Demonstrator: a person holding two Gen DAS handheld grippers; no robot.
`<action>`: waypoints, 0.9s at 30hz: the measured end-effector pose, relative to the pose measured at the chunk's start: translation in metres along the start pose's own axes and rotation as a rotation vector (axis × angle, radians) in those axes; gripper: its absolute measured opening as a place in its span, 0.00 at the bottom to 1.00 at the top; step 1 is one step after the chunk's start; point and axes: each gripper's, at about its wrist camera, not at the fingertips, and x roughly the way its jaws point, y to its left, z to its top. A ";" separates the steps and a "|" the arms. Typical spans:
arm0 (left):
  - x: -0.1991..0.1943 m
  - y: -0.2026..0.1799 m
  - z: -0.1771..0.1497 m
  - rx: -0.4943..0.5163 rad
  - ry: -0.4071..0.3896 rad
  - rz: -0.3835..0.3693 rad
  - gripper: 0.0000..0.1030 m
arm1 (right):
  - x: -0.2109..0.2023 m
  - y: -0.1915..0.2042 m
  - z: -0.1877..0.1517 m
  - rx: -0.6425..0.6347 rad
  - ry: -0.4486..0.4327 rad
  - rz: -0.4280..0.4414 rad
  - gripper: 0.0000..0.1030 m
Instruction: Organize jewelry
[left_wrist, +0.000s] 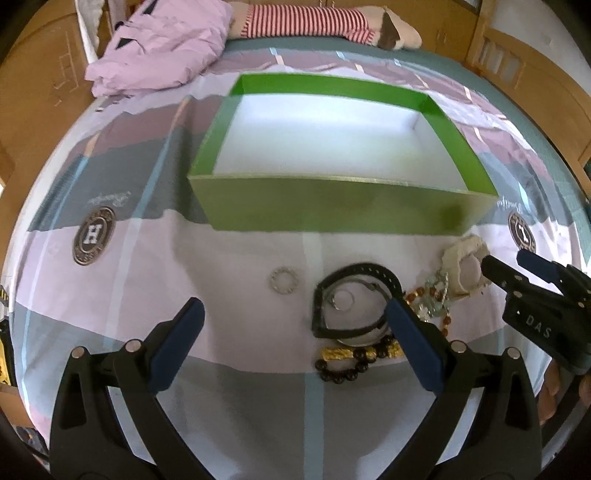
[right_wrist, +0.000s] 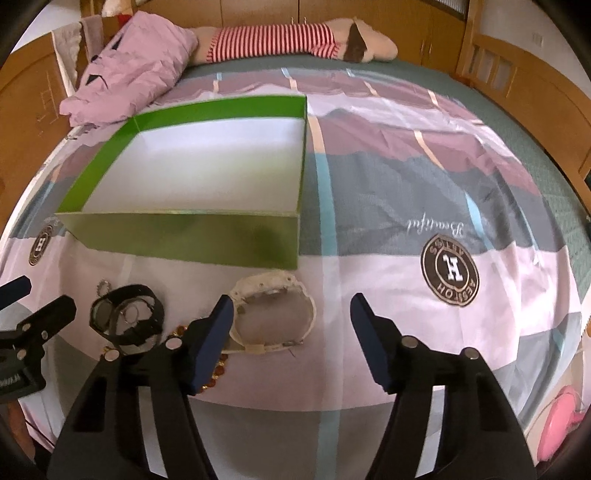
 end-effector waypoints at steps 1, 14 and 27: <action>0.004 -0.002 -0.001 0.006 0.012 -0.005 0.98 | 0.002 -0.001 -0.001 0.003 0.011 -0.002 0.64; 0.048 -0.021 -0.017 0.045 0.128 0.018 0.37 | 0.038 0.000 -0.012 -0.002 0.100 0.017 0.39; 0.030 0.049 0.010 -0.144 0.120 -0.048 0.03 | 0.021 0.001 -0.008 -0.021 0.015 0.020 0.05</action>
